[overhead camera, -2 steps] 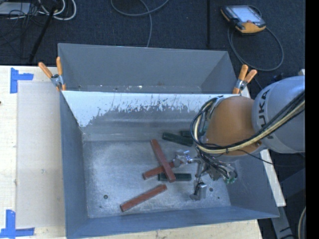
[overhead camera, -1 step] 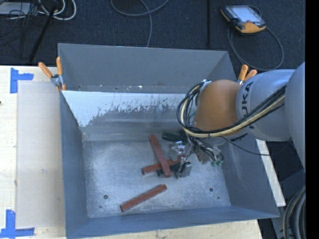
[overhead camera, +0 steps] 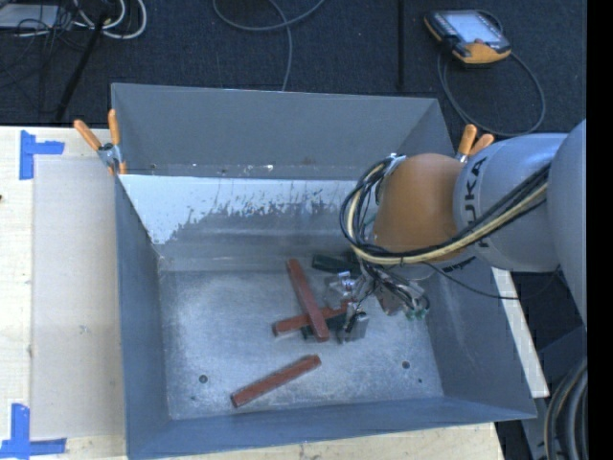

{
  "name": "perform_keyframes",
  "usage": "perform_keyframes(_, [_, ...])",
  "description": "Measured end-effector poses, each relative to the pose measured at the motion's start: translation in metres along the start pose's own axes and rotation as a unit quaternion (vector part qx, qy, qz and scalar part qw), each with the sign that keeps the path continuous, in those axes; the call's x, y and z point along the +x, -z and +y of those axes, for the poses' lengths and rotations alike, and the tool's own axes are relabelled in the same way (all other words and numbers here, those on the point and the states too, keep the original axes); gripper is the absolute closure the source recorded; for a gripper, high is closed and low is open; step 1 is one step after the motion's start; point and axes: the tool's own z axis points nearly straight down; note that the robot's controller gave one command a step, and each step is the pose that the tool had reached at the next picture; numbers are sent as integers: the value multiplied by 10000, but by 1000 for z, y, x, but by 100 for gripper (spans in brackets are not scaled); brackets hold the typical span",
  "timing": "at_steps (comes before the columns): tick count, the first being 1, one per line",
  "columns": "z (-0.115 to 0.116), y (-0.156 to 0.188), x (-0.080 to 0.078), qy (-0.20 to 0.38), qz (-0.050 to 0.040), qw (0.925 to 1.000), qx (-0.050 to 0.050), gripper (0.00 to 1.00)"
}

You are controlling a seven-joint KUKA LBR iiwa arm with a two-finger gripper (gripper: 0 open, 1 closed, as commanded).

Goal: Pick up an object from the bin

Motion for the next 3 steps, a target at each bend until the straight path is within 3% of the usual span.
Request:
perform_keyframes(1, [-16,166,-4,-58,-14,10000,10,100])
perform_keyframes(2, [-16,166,-4,-55,-14,10000,10,0])
perform_keyframes(3, [-16,166,-4,-54,-14,10000,11,0])
